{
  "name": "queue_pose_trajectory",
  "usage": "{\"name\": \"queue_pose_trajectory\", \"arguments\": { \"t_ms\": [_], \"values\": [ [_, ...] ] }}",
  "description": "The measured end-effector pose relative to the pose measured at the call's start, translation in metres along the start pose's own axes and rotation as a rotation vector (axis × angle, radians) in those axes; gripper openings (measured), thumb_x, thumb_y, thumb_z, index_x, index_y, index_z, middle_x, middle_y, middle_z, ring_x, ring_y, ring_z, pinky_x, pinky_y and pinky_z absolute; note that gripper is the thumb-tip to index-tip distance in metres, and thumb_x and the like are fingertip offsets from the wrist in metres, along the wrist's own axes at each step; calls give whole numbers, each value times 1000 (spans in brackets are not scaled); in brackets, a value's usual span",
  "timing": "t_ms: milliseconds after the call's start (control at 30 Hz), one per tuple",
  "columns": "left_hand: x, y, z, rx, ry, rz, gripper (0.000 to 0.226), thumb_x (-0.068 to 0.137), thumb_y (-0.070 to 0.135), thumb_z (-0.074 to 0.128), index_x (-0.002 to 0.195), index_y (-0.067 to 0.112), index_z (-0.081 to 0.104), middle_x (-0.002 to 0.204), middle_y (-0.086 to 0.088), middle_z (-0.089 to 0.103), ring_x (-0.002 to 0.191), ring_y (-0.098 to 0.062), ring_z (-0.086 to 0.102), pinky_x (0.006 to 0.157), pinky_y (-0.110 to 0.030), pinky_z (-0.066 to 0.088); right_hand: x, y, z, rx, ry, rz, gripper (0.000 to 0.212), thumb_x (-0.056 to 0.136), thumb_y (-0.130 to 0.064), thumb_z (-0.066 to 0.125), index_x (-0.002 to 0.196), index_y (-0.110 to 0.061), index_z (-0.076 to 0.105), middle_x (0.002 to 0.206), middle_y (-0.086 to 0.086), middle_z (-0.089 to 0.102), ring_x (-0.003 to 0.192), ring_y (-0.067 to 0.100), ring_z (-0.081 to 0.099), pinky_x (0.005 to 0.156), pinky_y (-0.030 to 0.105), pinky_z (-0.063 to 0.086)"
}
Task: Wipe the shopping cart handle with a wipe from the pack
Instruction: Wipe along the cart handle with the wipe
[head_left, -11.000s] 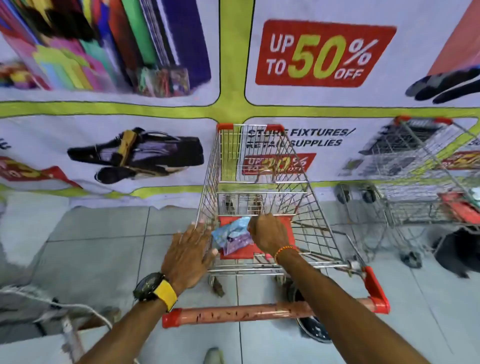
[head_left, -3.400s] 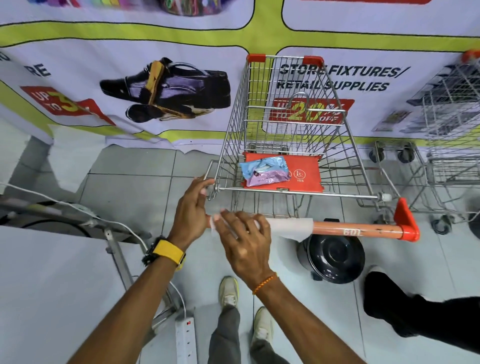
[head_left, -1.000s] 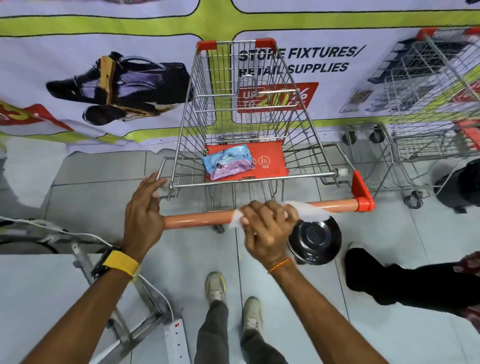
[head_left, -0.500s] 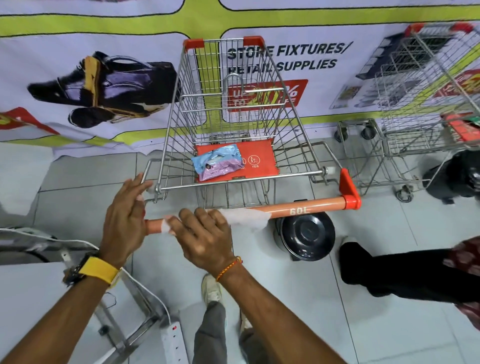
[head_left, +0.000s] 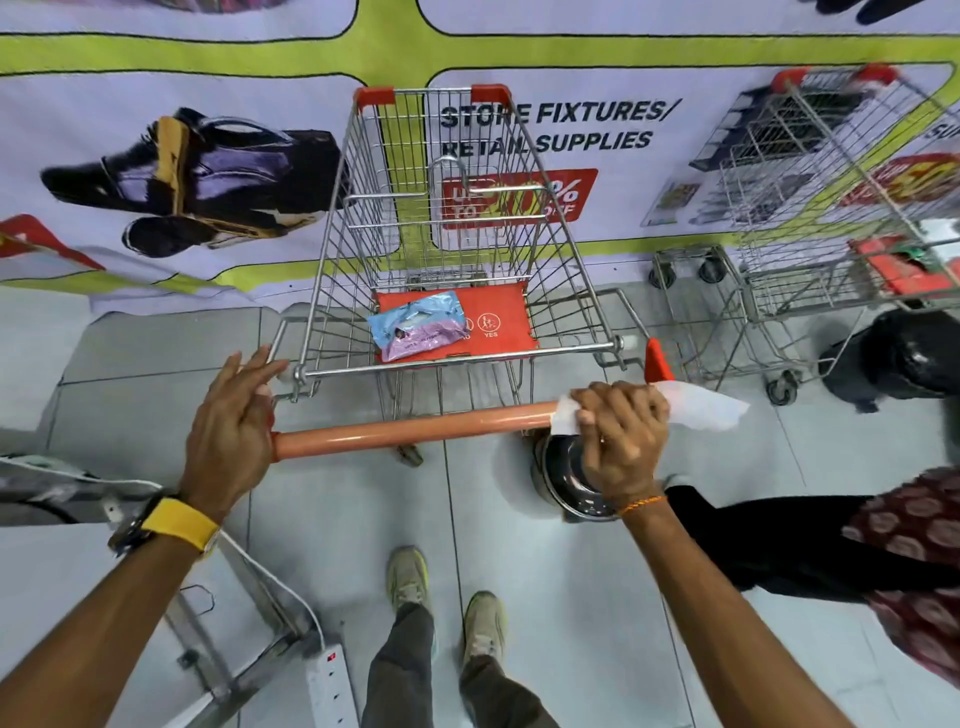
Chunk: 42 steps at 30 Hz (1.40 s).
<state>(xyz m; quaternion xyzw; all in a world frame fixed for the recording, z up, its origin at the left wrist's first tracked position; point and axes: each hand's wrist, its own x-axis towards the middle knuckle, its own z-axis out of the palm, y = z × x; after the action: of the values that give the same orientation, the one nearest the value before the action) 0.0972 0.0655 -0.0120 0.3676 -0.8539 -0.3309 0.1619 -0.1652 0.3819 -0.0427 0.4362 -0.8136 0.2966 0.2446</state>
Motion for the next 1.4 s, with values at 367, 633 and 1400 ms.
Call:
{"name": "queue_pose_trajectory", "arguments": {
  "t_ms": [367,633,1400],
  "values": [
    [-5,-6,18,-92,71,5,40,98,5,36,128,6,62,147,-14,50,142,-31,40,121,-35,26,-11,-80,30,79,-90,-22,28,100,-26,52,107,-18,78,110,3,77,103,28,61,91,43,37],
    [-7,7,16,-122,51,-62,44,96,-3,39,127,18,62,147,5,44,143,-15,30,119,-40,27,-6,-215,80,199,-190,-150,21,99,-22,63,118,-20,71,120,3,74,100,30,67,83,42,50],
    [1,46,-5,645,-136,24,62,75,-2,61,136,-1,51,146,-21,50,139,-44,39,107,-62,35,12,65,-103,-22,-526,123,76,69,23,73,134,-17,66,147,-3,56,130,28,64,111,35,45]
  ]
}}
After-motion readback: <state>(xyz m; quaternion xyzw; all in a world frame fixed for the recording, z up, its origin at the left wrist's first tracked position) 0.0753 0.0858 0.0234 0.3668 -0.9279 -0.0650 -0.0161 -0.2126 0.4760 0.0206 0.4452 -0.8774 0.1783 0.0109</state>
